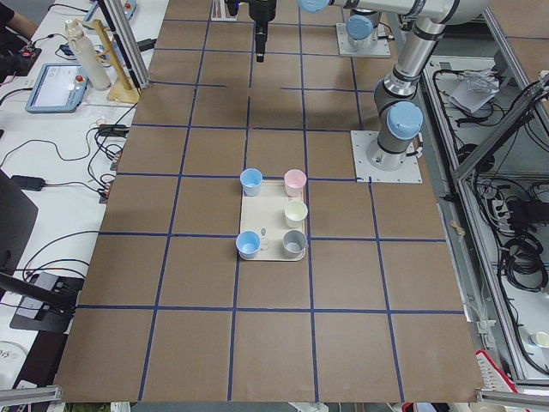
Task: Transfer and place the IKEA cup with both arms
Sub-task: 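Close the right gripper on the yellow cup hanging on the rack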
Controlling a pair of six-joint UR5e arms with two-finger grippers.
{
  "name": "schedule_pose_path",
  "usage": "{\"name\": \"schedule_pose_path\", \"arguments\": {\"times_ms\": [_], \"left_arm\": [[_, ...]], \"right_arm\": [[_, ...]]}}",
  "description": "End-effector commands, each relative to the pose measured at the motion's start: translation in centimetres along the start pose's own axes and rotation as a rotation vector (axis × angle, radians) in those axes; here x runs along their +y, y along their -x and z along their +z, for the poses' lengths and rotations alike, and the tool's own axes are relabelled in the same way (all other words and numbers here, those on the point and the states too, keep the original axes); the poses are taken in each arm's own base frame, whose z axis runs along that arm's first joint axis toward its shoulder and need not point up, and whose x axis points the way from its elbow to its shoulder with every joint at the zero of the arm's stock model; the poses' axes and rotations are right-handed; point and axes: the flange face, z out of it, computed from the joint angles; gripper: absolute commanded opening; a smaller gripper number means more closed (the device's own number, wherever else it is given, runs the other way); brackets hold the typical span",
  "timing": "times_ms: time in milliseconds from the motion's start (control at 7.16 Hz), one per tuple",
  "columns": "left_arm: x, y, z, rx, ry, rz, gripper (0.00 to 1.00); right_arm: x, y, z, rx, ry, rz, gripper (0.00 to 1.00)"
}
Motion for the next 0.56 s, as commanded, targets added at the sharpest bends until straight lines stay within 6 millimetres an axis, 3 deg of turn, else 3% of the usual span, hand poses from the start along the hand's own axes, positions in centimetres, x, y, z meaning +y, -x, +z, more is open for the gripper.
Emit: {"name": "schedule_pose_path", "arguments": {"times_ms": [0, 419], "left_arm": [[0.0, 0.0, 0.2, -0.002, 0.005, -0.002, 1.0], [0.3, -0.1, 0.3, 0.008, 0.012, -0.013, 1.0]], "right_arm": [[-1.5, -3.5, 4.4, 0.013, -0.016, -0.117, 1.0], [-2.5, -5.7, 8.5, 0.016, -0.025, -0.096, 1.0]]}}
